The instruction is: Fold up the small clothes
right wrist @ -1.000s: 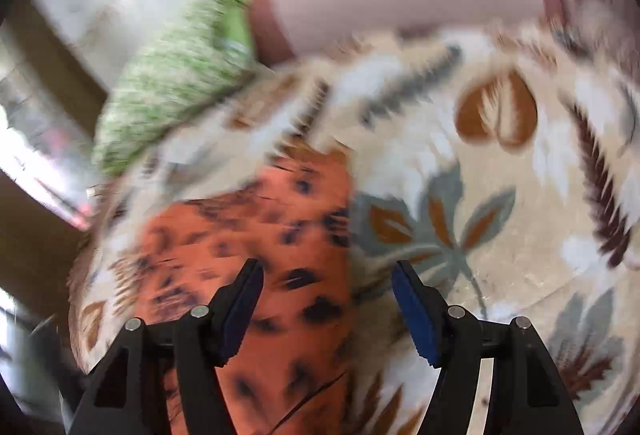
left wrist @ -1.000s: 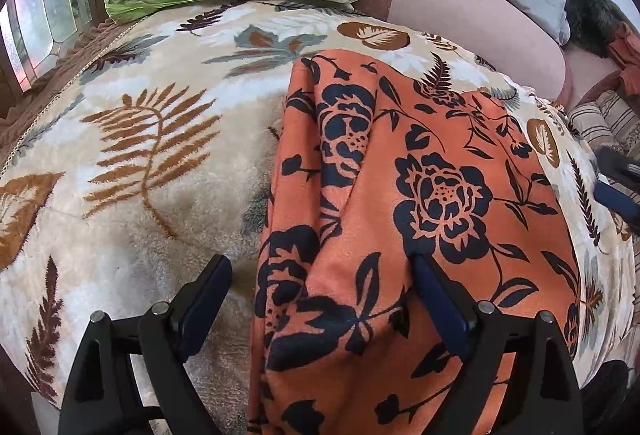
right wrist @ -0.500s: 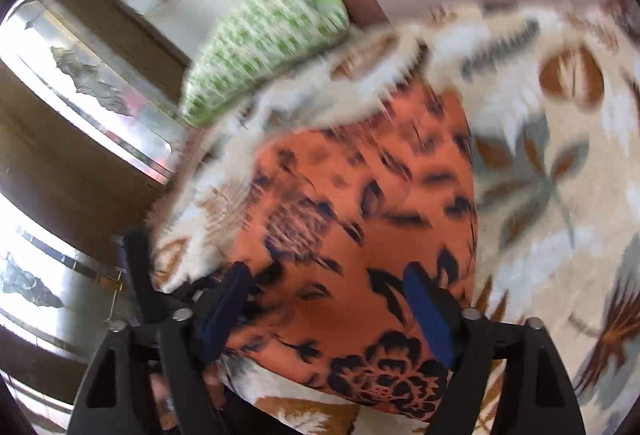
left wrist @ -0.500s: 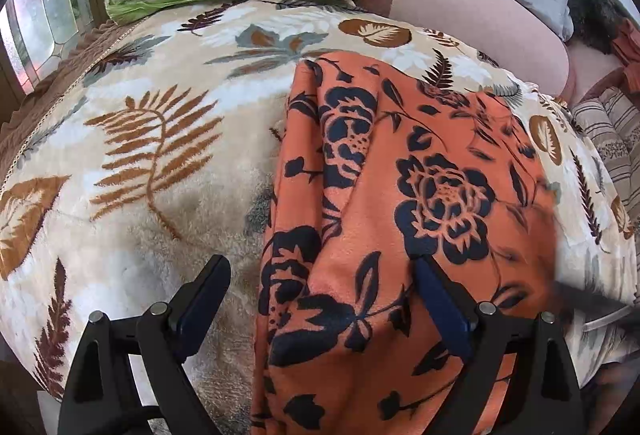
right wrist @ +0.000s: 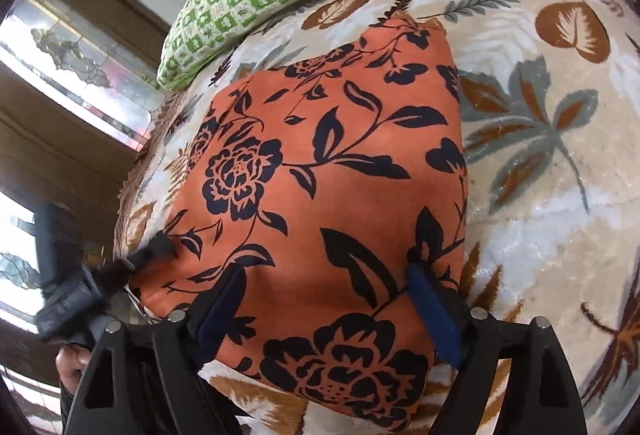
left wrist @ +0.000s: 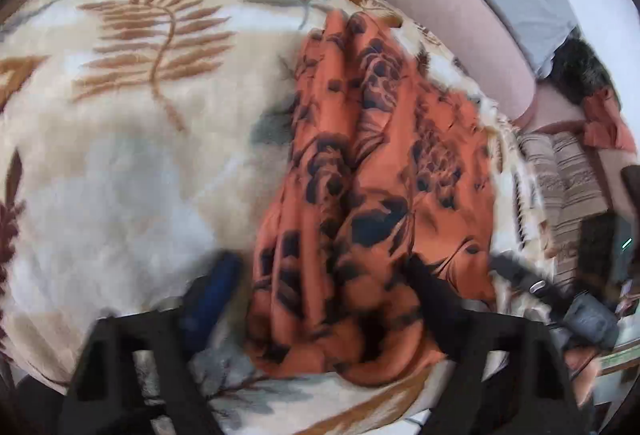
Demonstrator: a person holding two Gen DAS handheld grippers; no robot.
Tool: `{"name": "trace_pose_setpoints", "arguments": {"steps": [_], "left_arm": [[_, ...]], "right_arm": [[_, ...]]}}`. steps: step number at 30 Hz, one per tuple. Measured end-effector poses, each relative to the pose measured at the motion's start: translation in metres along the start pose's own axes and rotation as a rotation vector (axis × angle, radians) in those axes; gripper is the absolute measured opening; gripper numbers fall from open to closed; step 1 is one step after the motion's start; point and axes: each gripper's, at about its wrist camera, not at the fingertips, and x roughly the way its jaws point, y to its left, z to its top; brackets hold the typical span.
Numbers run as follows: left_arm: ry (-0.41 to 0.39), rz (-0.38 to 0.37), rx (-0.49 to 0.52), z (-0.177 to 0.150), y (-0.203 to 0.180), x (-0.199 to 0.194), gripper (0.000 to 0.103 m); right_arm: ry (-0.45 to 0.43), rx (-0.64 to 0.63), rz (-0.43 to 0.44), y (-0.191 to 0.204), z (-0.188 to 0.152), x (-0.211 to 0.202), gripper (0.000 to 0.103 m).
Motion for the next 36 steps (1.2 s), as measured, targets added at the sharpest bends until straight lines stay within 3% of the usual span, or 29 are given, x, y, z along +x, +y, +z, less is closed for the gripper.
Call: {"name": "trace_pose_setpoints", "arguments": {"steps": [1,2,4,6,9,12,13,14,16,19,24,25,26,28,29,33,36], "left_arm": [[0.007,-0.031,0.014,-0.001,-0.002,-0.003,0.046],[0.028,-0.084,-0.011,0.0,0.0,-0.005,0.03],[0.01,-0.103,-0.028,0.003,-0.001,-0.014,0.028],[0.015,-0.093,-0.006,0.001,-0.004,-0.014,0.028],[0.069,-0.106,-0.074,-0.007,0.014,0.007,0.032],[0.05,-0.111,-0.054,0.006,0.005,-0.017,0.04],[0.008,-0.108,-0.01,0.014,-0.001,-0.029,0.047],[-0.035,-0.124,0.026,0.025,-0.006,-0.042,0.062],[-0.091,-0.147,0.049,0.05,-0.011,-0.053,0.081],[-0.063,-0.172,0.067,0.097,-0.018,-0.03,0.081],[0.023,-0.257,-0.015,0.133,-0.011,0.042,0.08],[0.039,-0.261,-0.042,0.133,-0.004,0.054,0.067],[0.061,-0.245,-0.089,0.133,0.006,0.063,0.043],[0.057,-0.304,-0.191,0.127,0.026,0.06,0.027],[0.053,-0.316,-0.206,0.124,0.031,0.057,0.024],[0.082,-0.302,-0.182,0.126,0.027,0.059,0.027],[0.077,-0.216,-0.088,0.13,0.009,0.046,0.044]], "right_arm": [[0.004,-0.005,0.003,0.001,0.001,0.001,0.09],[0.005,-0.005,0.007,0.001,0.001,0.002,0.09],[0.003,-0.005,0.01,0.0,0.001,0.002,0.092],[0.004,-0.014,0.008,0.0,0.001,0.001,0.093],[0.008,-0.027,0.018,0.001,0.001,0.004,0.096],[0.024,-0.035,0.028,0.002,0.005,0.006,0.1],[0.027,-0.036,0.029,0.002,0.005,0.006,0.101],[0.034,-0.041,0.034,0.002,0.006,0.007,0.101],[0.037,-0.044,0.041,0.002,0.006,0.007,0.102],[0.036,-0.046,0.052,0.001,0.006,0.007,0.102],[0.027,-0.016,0.102,-0.005,0.007,0.007,0.102],[0.024,-0.011,0.115,-0.007,0.007,0.006,0.102],[0.023,-0.01,0.124,-0.008,0.007,0.006,0.102],[0.022,-0.015,0.135,-0.01,0.007,0.005,0.102],[0.019,-0.013,0.138,-0.01,0.007,0.005,0.102],[0.011,-0.021,0.124,-0.009,0.006,0.006,0.102],[0.013,-0.01,0.122,-0.009,0.007,0.003,0.103]]}}
